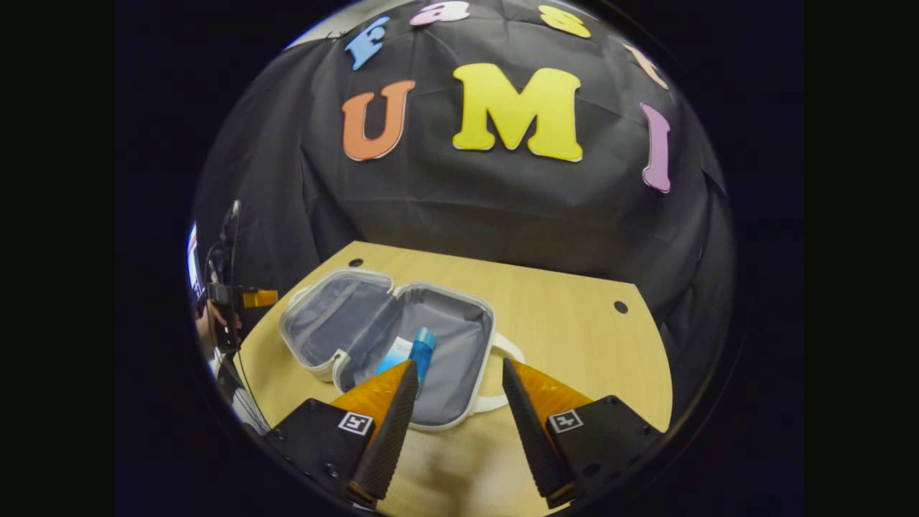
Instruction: First open the suitcase, pack the skin care products into it, and then close the suitcase.
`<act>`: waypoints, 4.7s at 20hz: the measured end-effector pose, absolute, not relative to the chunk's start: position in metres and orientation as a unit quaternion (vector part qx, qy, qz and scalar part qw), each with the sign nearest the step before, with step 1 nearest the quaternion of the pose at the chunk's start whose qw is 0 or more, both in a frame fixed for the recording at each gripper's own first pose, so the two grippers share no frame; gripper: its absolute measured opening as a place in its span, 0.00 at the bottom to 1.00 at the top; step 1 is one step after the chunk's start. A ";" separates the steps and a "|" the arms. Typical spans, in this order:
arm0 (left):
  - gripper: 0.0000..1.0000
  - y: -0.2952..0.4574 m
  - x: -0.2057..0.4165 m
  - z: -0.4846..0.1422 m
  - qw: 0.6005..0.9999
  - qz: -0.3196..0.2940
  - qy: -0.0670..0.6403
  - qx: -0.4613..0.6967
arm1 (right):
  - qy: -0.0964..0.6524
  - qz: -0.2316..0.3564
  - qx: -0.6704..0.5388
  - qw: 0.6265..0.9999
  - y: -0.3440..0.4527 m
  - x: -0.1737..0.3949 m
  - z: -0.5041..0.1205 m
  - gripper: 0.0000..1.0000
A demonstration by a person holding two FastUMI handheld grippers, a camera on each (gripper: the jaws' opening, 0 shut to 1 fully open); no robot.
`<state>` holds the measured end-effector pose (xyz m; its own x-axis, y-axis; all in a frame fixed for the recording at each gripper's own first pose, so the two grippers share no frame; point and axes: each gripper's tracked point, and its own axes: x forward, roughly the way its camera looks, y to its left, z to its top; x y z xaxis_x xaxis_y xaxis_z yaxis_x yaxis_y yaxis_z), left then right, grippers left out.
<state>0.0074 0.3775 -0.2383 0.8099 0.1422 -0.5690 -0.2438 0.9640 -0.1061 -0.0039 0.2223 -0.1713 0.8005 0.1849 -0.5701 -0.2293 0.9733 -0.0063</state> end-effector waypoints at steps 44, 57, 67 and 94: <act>0.05 0.058 0.076 -0.034 0.982 -0.056 0.182 -0.010 | 0.239 0.049 0.026 0.969 0.071 -0.040 -0.124 0.69; 0.05 -0.132 0.102 -0.218 0.945 -0.143 0.272 0.113 | 0.278 -0.014 0.027 0.960 -0.046 -0.056 -0.150 0.71; 0.34 -0.155 0.095 -0.243 0.945 -0.093 0.308 0.052 | 0.283 0.053 0.025 0.957 -0.057 -0.031 -0.159 0.71; 0.96 -0.067 0.018 0.075 1.000 0.015 -0.014 0.005 | 0.013 0.044 0.026 0.999 0.062 0.014 0.051 0.69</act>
<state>0.0177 -0.0666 0.0750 0.9991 0.0303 0.0291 -0.0306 0.9995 0.0104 0.0142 0.0618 0.0512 0.9957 0.0893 -0.0238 -0.0879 0.9947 0.0534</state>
